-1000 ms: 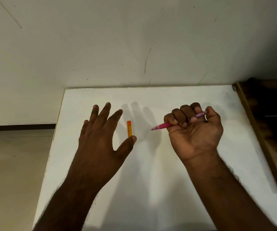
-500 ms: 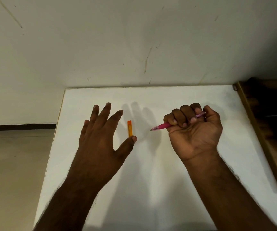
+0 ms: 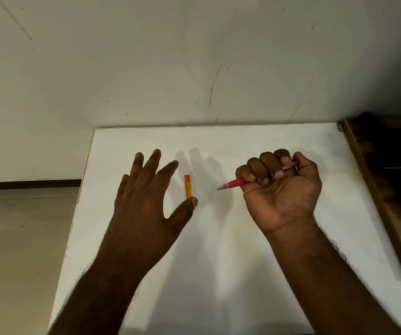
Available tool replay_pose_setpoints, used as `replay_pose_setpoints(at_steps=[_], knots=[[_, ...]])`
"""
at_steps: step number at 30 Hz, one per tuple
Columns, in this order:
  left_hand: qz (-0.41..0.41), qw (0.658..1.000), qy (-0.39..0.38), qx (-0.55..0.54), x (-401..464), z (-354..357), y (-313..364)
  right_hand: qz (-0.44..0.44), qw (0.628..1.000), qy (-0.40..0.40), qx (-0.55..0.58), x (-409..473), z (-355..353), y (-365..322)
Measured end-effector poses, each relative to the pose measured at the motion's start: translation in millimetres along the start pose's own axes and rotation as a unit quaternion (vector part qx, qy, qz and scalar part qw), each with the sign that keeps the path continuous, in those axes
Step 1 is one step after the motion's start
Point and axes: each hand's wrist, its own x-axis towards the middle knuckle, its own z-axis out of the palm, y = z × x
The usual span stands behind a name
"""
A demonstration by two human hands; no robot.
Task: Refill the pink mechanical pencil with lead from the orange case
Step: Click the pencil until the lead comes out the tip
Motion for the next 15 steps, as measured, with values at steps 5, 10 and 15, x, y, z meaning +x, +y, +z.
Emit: replay_pose_setpoints(at_steps=[5, 10, 15], knots=[[-0.001, 1.0, -0.002, 0.003, 0.6, 0.7, 0.2, 0.0, 1.0, -0.004, -0.005, -0.3, -0.2, 0.2], [0.002, 1.0, -0.002, 0.003, 0.3, 1.2, -0.9, -0.003, 1.0, 0.004, -0.013, 1.0, 0.8, 0.4], [0.0, 1.0, -0.004, 0.003, 0.4, 0.7, -0.7, -0.005, 1.0, 0.002, -0.015, -0.2, -0.3, 0.4]])
